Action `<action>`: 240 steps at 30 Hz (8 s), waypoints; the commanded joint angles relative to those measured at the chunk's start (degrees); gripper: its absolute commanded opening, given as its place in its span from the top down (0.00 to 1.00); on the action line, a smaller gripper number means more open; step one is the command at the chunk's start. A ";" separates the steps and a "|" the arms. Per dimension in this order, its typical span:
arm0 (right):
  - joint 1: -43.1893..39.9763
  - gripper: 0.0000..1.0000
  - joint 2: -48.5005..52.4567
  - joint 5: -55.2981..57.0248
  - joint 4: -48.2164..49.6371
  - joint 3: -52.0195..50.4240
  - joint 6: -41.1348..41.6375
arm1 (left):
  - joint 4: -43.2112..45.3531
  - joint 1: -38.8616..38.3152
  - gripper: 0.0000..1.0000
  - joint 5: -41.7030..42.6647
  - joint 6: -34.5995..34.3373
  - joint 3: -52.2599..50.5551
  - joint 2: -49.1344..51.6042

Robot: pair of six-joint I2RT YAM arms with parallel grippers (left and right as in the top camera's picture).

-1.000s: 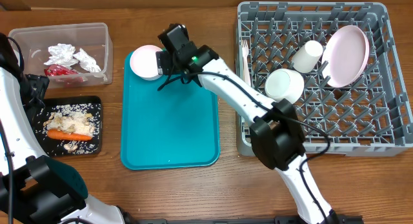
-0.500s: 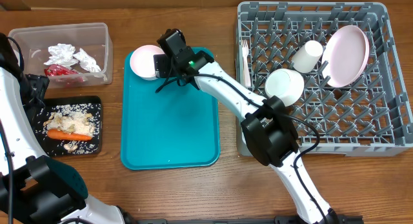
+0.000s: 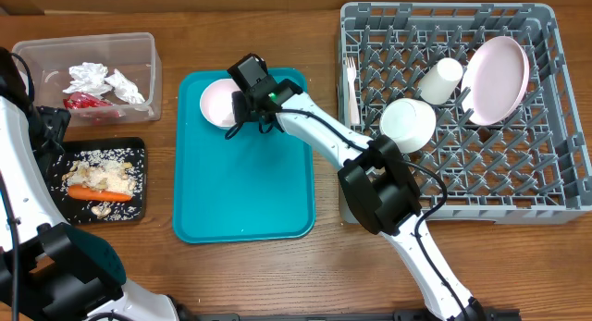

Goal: Sort waste into correct bins and load items into the dishwasher rack

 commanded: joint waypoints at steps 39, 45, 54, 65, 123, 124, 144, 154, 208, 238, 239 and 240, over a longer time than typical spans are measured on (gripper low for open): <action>7.65 0.48 -11.98 -8.13 -20.76 6.67 -29.53 | 0.02 -0.24 0.00 0.00 -1.22 -0.24 -0.96; 8.09 0.48 -9.55 -7.34 -18.12 4.42 -29.51 | 0.02 -0.24 0.00 0.00 -1.22 -0.24 -0.96; 7.80 0.49 -6.34 -6.62 -15.87 4.39 -29.51 | 0.04 -0.24 0.00 0.00 -1.22 -0.24 -0.96; 7.69 0.54 -3.54 -5.16 -15.34 4.37 -29.51 | 0.04 -0.24 0.00 0.00 -1.22 -0.24 -0.96; 7.15 0.62 -5.68 -6.49 -16.92 6.93 -25.83 | 0.02 -0.24 0.00 0.00 -1.22 -0.24 -0.96; 7.06 0.64 -5.68 -6.49 -17.07 6.93 -25.83 | 0.02 -0.24 0.00 0.00 -1.22 -0.24 -0.96; 7.02 0.69 -6.80 -6.47 -16.59 6.95 -26.05 | 0.02 -0.24 0.00 0.00 -1.22 -0.24 -0.96; 7.02 0.71 -7.19 -6.49 -17.33 6.86 -26.05 | 0.02 -0.24 0.00 0.00 -1.22 -0.24 -0.96; -4.72 0.96 -28.48 -11.30 -24.81 10.69 -11.63 | 0.04 -0.22 0.00 0.00 -1.22 -0.24 -0.96; -39.43 0.96 -30.77 -57.02 -3.02 -14.29 -8.33 | 0.04 -0.24 0.00 0.00 -1.22 -0.24 -0.96; -39.43 0.96 -30.75 -58.10 -1.88 -15.41 -8.33 | 0.04 -0.24 0.00 0.00 -1.22 -0.24 -0.96; -39.43 0.96 -30.75 -59.30 -0.24 -16.85 -8.11 | 0.04 -0.22 0.00 0.00 -1.20 -0.24 -0.96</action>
